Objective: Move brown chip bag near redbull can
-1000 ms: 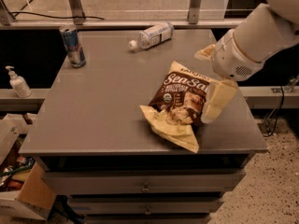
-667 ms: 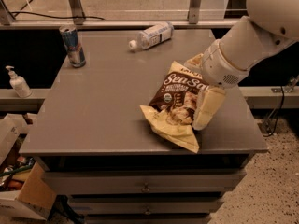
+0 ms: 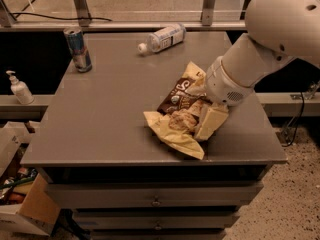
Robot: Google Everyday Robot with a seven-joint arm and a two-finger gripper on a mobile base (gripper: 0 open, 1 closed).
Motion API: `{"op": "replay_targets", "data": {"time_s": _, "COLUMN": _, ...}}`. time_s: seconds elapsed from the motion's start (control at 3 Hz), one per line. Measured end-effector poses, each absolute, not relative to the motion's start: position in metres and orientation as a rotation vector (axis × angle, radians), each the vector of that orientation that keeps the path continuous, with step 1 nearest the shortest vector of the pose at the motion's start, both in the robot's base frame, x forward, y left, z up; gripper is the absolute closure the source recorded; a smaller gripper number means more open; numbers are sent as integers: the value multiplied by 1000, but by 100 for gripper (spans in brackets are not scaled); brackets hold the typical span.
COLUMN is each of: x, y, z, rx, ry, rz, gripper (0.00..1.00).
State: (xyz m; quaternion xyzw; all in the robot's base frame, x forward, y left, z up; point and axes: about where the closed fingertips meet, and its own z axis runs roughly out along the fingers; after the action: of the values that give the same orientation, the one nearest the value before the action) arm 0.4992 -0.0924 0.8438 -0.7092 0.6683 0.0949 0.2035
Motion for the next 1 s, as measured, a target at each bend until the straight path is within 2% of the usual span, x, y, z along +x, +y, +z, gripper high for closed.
{"op": "replay_targets", "data": {"time_s": 0.67, "x": 512, "y": -73, "z": 855, "rx": -1970, "ry": 1822, "rz": 259, "gripper": 85}}
{"op": "replay_targets", "data": {"time_s": 1.0, "x": 536, "y": -55, "z": 877, "rx": -1936, "ry": 1769, "rz": 228, "gripper": 100}}
